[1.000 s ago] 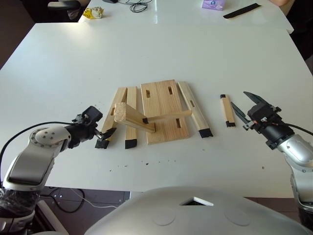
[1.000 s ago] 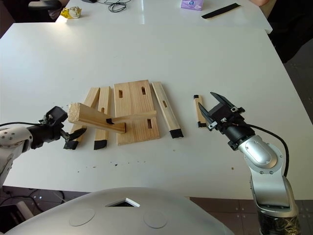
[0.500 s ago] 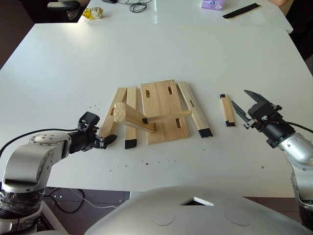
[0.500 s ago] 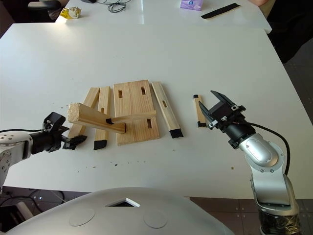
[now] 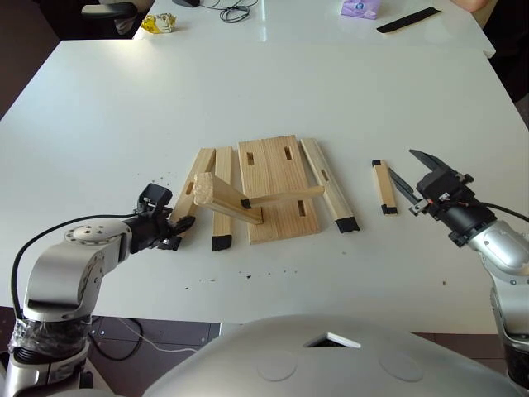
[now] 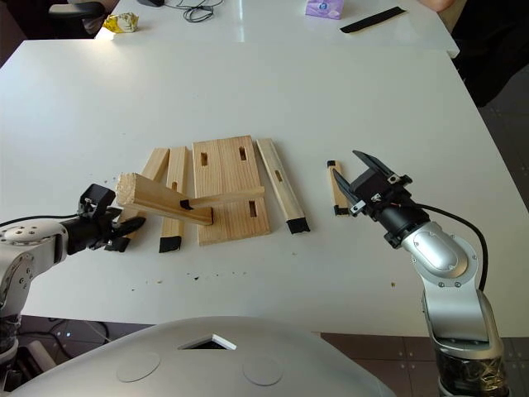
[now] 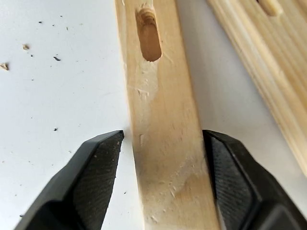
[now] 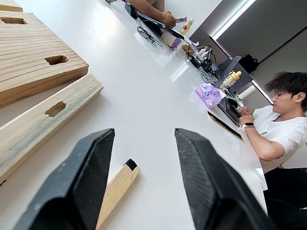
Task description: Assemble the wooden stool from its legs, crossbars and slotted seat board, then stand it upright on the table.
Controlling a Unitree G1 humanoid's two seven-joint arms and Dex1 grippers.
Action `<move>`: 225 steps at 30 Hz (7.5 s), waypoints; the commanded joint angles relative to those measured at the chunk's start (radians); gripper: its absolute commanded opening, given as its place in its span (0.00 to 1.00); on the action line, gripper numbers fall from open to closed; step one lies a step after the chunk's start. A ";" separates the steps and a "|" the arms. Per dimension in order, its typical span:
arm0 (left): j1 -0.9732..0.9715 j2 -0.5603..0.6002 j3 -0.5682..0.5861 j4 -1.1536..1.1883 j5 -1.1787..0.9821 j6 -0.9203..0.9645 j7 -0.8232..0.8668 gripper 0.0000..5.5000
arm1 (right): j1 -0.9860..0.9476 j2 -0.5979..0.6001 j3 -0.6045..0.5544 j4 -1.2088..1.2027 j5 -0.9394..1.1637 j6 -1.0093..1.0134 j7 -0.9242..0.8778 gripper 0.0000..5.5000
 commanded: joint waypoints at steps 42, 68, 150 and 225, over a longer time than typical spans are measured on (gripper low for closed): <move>-0.837 -0.094 -0.041 0.323 -0.461 -0.349 -0.540 0.37 | -0.893 -0.135 -0.173 0.422 1.149 0.699 0.324 0.55; -0.867 -0.133 -0.198 0.410 -0.314 -0.459 -0.656 0.37 | -1.145 -0.129 0.109 0.615 0.937 0.680 0.659 0.55; -0.187 0.264 -0.201 0.277 0.077 -0.977 -0.865 0.82 | -0.505 -0.271 -0.063 0.079 0.761 0.460 0.591 0.37; -0.259 0.164 -0.340 0.194 0.133 -0.901 -0.743 0.82 | -0.404 -0.271 0.349 0.254 0.560 0.162 0.642 0.37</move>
